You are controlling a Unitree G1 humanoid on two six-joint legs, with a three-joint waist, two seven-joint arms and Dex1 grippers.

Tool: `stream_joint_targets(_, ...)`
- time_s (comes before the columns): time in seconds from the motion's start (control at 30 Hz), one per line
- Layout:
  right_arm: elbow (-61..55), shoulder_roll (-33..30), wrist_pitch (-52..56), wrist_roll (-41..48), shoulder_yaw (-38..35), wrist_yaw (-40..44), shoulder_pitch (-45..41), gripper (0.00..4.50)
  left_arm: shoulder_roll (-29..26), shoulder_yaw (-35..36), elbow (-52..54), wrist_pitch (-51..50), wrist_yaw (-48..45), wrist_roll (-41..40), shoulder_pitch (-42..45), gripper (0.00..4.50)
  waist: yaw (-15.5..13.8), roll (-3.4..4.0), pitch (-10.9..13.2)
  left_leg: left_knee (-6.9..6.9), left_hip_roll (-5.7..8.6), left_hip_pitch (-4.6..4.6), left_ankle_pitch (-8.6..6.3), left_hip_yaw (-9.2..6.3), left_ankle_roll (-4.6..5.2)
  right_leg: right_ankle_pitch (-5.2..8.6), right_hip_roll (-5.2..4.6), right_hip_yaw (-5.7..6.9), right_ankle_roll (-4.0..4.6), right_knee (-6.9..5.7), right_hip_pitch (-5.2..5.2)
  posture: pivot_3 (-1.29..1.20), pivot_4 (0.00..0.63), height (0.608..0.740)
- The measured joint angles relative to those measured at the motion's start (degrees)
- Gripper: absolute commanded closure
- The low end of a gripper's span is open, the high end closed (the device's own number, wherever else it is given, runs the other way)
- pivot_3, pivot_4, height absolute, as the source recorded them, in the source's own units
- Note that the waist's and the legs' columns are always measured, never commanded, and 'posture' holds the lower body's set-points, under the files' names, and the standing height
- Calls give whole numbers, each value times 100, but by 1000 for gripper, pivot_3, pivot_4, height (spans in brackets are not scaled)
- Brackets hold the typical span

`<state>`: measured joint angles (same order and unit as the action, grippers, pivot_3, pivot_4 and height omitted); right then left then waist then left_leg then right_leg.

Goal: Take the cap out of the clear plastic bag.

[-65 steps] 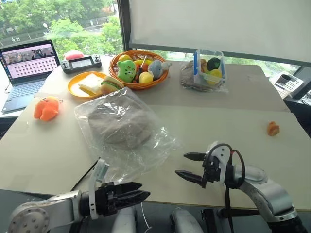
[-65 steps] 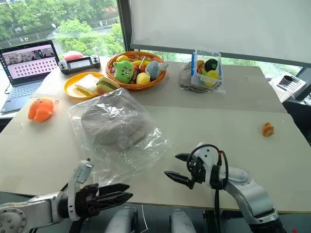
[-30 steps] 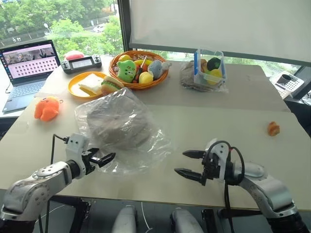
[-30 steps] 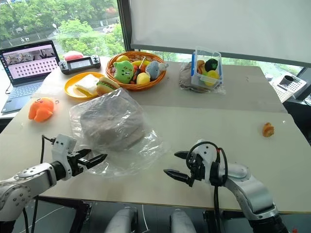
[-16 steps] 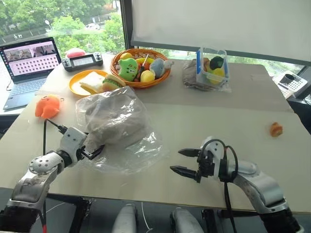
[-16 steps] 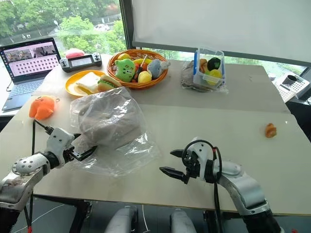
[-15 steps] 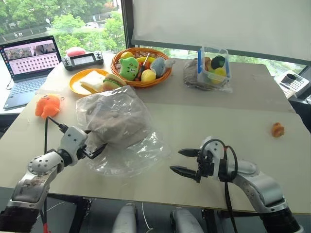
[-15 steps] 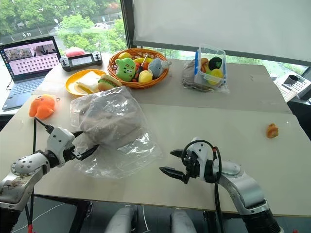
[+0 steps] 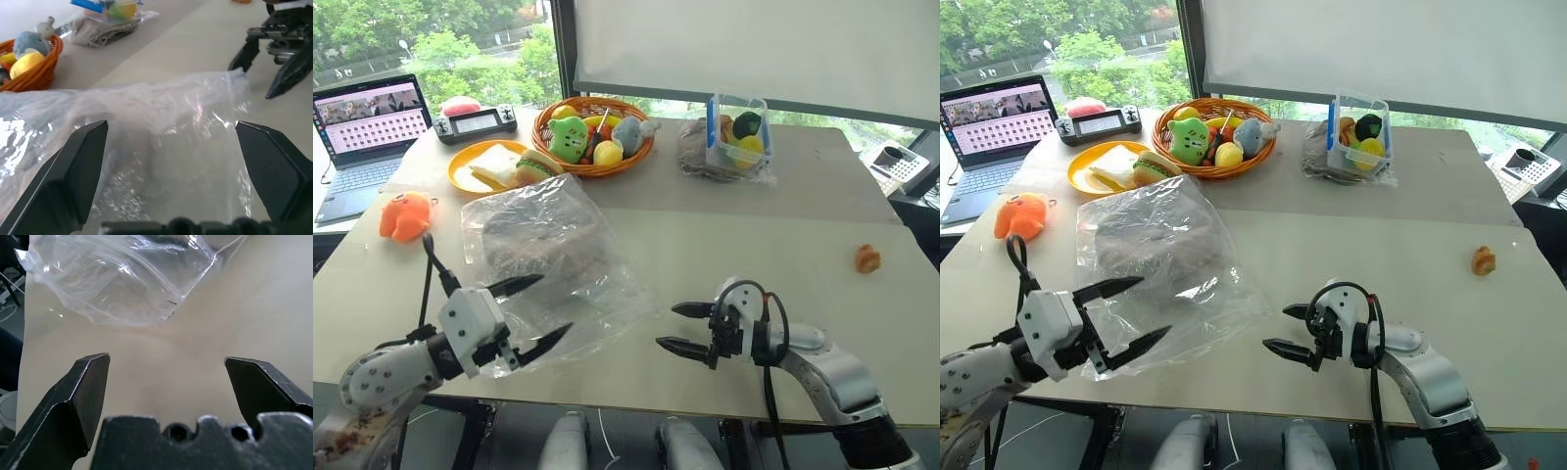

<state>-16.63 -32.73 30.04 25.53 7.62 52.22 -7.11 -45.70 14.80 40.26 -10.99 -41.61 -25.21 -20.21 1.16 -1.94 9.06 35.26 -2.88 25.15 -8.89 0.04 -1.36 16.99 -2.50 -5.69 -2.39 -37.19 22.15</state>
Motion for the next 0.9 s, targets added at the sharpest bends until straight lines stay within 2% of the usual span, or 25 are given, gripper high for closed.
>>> stream_joint_targets(0.23,12,-9,-3,-5,6,23,-9,0,238,-362,-340,1201,-191,1198,-471,40,-12,0,0,1,-1,1,0,1,0,-1,0,0,2,1,1,0,150,740)
stream_joint_targets(0.47,-18,-8,-2,-1,6,8,-8,0,530,-924,-819,2218,18,2443,-198,40,-29,0,0,2,0,1,1,1,0,-1,0,-1,0,0,-1,0,150,740)
stream_joint_targets(0.67,-151,-15,3,15,-16,-20,87,0,814,-1158,-1055,2171,608,3605,364,40,-28,0,-1,3,1,2,1,0,1,-3,1,-1,-3,-3,-1,0,150,740)
stream_joint_targets(0.9,-186,-15,4,20,-58,-118,127,0,776,-701,-1352,1789,780,3681,713,40,-11,0,-1,13,3,-1,1,-2,2,0,2,-2,-5,-40,5,0,150,740)
